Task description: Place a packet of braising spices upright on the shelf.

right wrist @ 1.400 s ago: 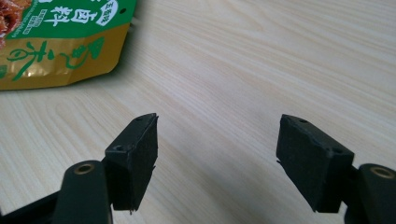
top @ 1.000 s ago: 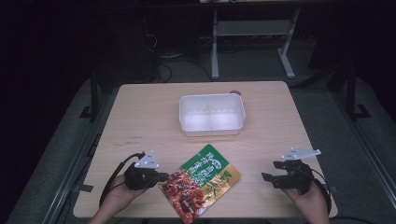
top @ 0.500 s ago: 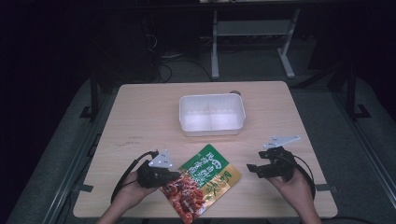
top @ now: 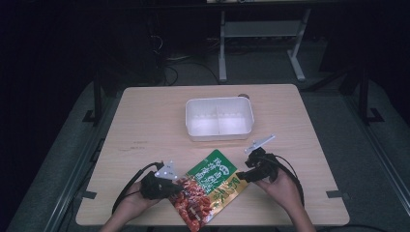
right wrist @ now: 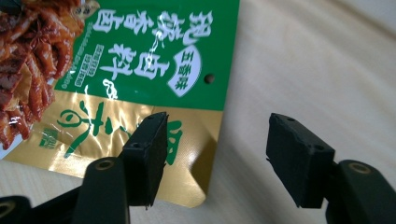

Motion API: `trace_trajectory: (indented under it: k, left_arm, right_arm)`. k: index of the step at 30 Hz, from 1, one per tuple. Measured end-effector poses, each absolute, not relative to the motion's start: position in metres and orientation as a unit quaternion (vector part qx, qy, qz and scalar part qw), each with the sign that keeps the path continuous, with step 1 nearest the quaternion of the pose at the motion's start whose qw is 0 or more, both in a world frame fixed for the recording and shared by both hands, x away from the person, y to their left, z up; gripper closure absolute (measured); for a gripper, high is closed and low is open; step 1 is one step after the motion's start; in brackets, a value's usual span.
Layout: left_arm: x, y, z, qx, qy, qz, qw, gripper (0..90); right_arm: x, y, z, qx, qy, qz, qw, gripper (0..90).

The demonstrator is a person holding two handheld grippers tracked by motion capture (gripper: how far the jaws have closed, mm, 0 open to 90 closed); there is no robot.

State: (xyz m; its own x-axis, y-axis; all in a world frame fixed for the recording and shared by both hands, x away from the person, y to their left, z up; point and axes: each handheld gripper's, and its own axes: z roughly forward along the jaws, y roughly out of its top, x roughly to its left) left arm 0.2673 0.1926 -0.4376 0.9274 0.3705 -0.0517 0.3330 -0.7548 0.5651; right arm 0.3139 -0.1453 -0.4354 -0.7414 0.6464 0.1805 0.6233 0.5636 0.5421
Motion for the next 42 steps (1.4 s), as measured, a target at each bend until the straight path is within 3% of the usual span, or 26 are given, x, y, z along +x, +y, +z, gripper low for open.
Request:
trace_trajectory:
  k: [21, 32, 42]
  left_arm:
    - [0.267, 0.189, -0.445, 0.943, 0.179, 0.027, 0.280, 90.0]
    - [0.267, 0.189, -0.446, 0.941, 0.183, 0.027, 0.282, 90.0]
    - [0.267, 0.188, -0.446, 0.941, 0.183, 0.028, 0.284, 89.4]
  right_arm:
    - [0.311, -0.132, -0.447, 0.364, 0.889, 0.275, -0.041, 52.8]
    - [0.310, -0.133, -0.435, 0.347, 0.869, 0.341, -0.093, 62.9]
    - [0.317, -0.112, -0.443, 0.337, 0.889, 0.297, -0.087, 73.4]
